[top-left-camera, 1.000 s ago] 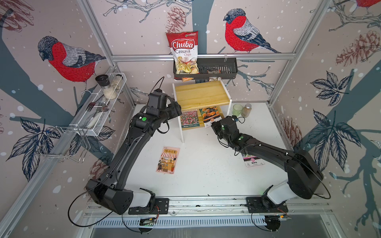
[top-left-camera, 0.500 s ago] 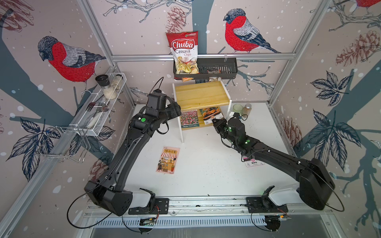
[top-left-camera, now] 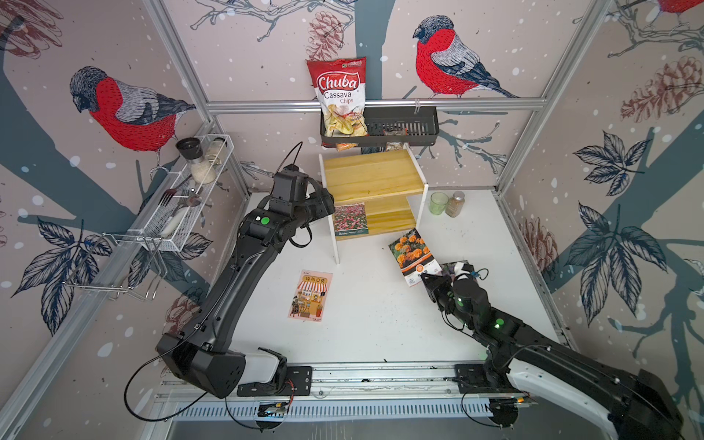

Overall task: Take the seed bag off the shelf
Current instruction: Place the seed packet at the center of the board, then pick up the seed packet from the shelf.

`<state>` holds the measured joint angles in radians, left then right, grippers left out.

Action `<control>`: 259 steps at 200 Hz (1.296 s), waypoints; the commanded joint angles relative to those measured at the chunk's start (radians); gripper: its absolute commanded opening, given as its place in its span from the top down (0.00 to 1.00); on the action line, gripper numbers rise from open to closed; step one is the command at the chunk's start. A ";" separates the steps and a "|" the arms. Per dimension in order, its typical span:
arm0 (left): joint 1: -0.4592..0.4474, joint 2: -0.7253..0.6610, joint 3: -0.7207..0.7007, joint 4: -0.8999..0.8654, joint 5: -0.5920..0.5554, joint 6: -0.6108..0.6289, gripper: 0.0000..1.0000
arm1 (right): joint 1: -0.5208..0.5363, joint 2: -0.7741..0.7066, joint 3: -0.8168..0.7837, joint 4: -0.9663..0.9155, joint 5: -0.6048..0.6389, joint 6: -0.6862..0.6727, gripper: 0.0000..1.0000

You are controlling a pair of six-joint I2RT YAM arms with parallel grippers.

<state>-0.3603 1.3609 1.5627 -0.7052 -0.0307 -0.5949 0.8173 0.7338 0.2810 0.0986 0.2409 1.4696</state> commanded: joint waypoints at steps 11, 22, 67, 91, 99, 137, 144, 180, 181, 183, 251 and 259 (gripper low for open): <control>0.003 0.004 -0.005 -0.016 -0.037 0.001 0.22 | -0.039 -0.024 -0.085 -0.063 0.008 0.083 1.00; 0.003 0.005 -0.005 -0.016 -0.036 -0.003 0.22 | -0.051 -0.019 -0.112 -0.070 -0.005 0.110 1.00; 0.001 0.003 -0.011 -0.015 -0.033 -0.013 0.22 | -0.077 0.013 -0.059 -0.285 -0.074 0.133 0.55; 0.001 0.001 -0.019 -0.013 -0.035 -0.015 0.22 | -0.079 0.051 0.071 -0.473 -0.071 0.088 0.00; 0.001 0.001 -0.022 -0.010 -0.034 -0.016 0.22 | -0.079 0.077 0.130 -0.531 -0.061 0.059 0.00; 0.000 0.003 -0.026 -0.006 -0.032 -0.023 0.22 | -0.044 0.235 0.344 -0.487 -0.067 -0.061 0.00; 0.000 0.003 -0.024 -0.006 -0.033 -0.025 0.22 | -0.037 0.259 0.345 -0.400 -0.080 -0.064 0.00; 0.000 0.004 -0.009 -0.020 -0.028 -0.030 0.22 | -0.018 0.526 0.479 -0.140 -0.150 -0.124 0.00; -0.001 0.004 -0.008 -0.020 -0.028 -0.030 0.22 | -0.017 0.538 0.485 -0.138 -0.151 -0.129 0.00; -0.002 0.004 -0.009 -0.020 -0.027 -0.029 0.22 | -0.014 0.560 0.499 -0.135 -0.152 -0.138 0.00; -0.012 0.009 0.001 -0.023 -0.032 -0.047 0.22 | 0.008 0.929 0.822 0.084 -0.185 -0.225 0.00; -0.012 0.009 -0.002 -0.022 -0.031 -0.045 0.22 | 0.008 0.957 0.848 0.090 -0.187 -0.226 0.00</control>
<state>-0.3706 1.3685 1.5570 -0.7055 -0.0372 -0.6403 0.8257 1.6291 1.0645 0.0975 0.0692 1.2789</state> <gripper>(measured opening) 0.781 0.998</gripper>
